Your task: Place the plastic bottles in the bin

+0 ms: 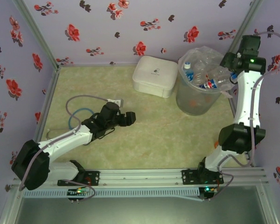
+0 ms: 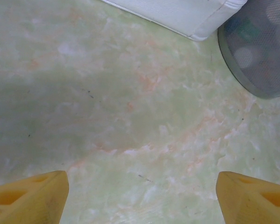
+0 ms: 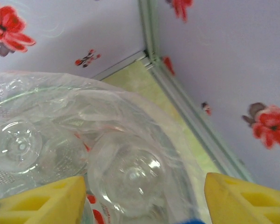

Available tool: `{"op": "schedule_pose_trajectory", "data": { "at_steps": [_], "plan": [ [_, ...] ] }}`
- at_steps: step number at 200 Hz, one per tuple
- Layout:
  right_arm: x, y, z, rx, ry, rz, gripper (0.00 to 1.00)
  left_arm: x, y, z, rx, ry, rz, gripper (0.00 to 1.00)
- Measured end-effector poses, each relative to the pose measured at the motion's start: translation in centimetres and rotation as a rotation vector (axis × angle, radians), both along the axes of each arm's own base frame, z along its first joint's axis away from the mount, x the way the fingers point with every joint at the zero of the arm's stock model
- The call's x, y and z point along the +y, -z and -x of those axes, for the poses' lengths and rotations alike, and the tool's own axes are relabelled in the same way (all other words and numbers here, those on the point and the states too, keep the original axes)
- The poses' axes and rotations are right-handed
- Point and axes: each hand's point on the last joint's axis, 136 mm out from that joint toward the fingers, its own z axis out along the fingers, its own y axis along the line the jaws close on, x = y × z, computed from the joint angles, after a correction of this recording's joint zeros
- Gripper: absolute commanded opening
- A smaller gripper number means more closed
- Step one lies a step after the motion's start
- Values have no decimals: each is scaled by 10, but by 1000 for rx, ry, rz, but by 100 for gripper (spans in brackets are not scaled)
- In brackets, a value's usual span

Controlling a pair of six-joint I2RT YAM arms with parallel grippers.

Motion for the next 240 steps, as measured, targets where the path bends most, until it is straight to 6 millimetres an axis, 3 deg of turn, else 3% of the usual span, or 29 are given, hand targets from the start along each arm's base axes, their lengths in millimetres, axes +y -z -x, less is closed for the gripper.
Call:
{"op": "schedule_pose_trajectory", "data": {
  "at_steps": [21, 68, 97, 143, 185, 240],
  "plan": [
    [11, 18, -14, 14, -55, -56, 64, 1, 1, 0, 2, -2, -2, 83],
    [20, 22, -20, -47, -104, -103, 62, 6, -4, 2, -4, -11, -3, 83],
    [36, 20, -10, -71, -149, -123, 62, 9, -5, 2, -5, -20, -8, 83],
    [81, 21, 22, -74, -249, -153, 61, 11, -6, 2, -6, -25, -10, 83],
    [141, 22, 56, -68, -395, -225, 60, 17, -8, 5, -2, -32, -18, 83],
    [257, 36, 102, 3, -674, -361, 62, 38, -22, 4, -24, -87, -21, 83]
  ]
}}
